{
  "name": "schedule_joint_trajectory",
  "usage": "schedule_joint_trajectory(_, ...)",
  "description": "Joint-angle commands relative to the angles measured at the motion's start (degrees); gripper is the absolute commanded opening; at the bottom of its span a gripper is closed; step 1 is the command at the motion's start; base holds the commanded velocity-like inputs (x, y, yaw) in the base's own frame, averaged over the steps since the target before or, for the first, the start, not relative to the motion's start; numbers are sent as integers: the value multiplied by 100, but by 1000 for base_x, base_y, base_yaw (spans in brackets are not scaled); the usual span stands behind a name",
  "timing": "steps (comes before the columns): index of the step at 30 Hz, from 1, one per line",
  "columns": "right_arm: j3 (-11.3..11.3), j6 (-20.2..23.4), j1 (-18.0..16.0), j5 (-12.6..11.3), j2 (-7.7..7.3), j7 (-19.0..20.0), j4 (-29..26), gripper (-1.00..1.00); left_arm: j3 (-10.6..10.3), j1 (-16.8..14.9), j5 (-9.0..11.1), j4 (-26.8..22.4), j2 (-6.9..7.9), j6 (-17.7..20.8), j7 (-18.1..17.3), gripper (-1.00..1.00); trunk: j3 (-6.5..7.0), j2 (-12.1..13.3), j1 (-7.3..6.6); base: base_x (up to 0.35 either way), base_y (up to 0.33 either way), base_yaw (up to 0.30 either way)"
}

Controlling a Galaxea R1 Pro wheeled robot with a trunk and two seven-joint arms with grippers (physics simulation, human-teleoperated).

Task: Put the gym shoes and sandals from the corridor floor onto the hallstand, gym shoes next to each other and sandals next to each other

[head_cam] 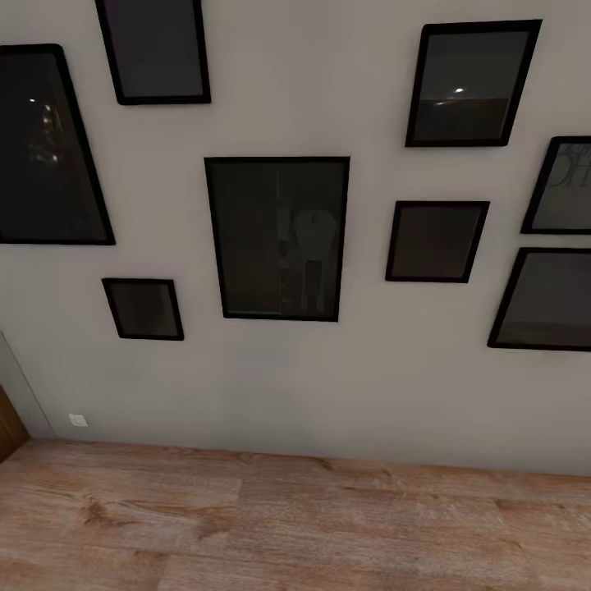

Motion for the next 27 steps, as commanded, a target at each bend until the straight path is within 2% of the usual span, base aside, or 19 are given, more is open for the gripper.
schedule_joint_trajectory(1, 4, -33, -34, 20, 33, -19, -33, 100, 4, -1, 9, 33, -12, -9, -29, 100, -3, -2, 0, 0, 0, 0)
schedule_joint_trajectory(4, 9, -81, -36, 22, 129, -18, -131, 100, 6, -1, 9, 47, -11, -9, -28, 100, -3, -2, 0, 0, 0, 0)
schedule_joint_trajectory(6, 9, -81, -36, 22, 129, -18, -176, 100, 6, -1, 9, 47, -11, -9, -28, 100, -3, -2, 0, 0, 0, 0)
schedule_joint_trajectory(21, 11, -458, -36, 26, 92, -18, -256, 100, -1, -6, 3, -70, -9, -11, -26, 100, -3, -2, 0, 0, 0, 0)
schedule_joint_trajectory(27, 9, -650, -36, 26, 31, -31, -450, 100, -14, -17, -15, -264, 16, -204, -9, 100, -3, -2, 0, 0, 0, 0)
